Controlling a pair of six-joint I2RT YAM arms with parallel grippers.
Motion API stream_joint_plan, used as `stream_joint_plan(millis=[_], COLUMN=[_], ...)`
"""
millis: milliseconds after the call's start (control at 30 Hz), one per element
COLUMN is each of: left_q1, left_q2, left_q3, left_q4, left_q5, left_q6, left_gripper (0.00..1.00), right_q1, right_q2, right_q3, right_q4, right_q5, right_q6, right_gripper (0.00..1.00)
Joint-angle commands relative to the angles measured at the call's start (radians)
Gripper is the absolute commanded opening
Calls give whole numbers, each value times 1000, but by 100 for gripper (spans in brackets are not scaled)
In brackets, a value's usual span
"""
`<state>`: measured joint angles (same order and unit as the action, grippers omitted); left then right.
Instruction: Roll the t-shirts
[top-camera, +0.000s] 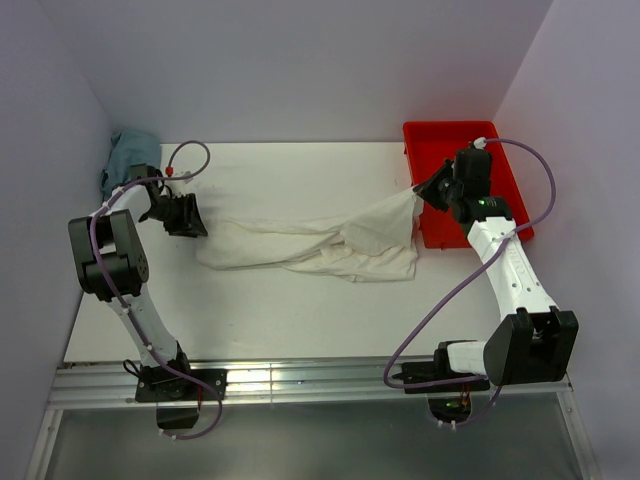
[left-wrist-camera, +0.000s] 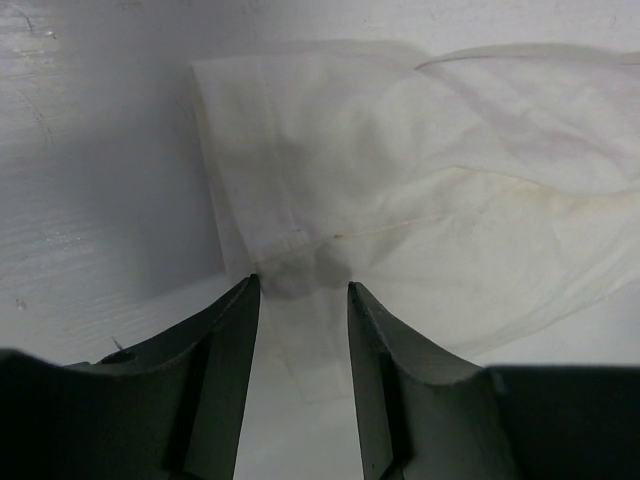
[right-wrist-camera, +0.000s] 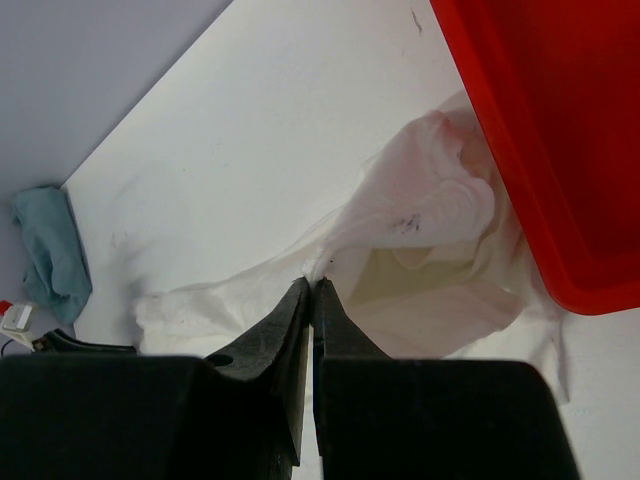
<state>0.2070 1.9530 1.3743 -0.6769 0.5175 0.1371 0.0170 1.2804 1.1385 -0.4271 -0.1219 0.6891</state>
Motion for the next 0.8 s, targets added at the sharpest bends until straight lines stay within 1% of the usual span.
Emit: stream_joint_plan(millis=[0,767], left_q1=[-3,-4], left_q2=[-32,20], left_q3=[11,20], left_q4=[14,28], left_q5=[13,-14], left_q6=[-1,-8], left_gripper=[45,38], right_q1=[-9,-9], right_q2=[-26,-24], right_q3=[9,10], right_q4=[28,31], right_q5=[-1,-7], right_q6=[-14,-16], right_gripper=[0,0])
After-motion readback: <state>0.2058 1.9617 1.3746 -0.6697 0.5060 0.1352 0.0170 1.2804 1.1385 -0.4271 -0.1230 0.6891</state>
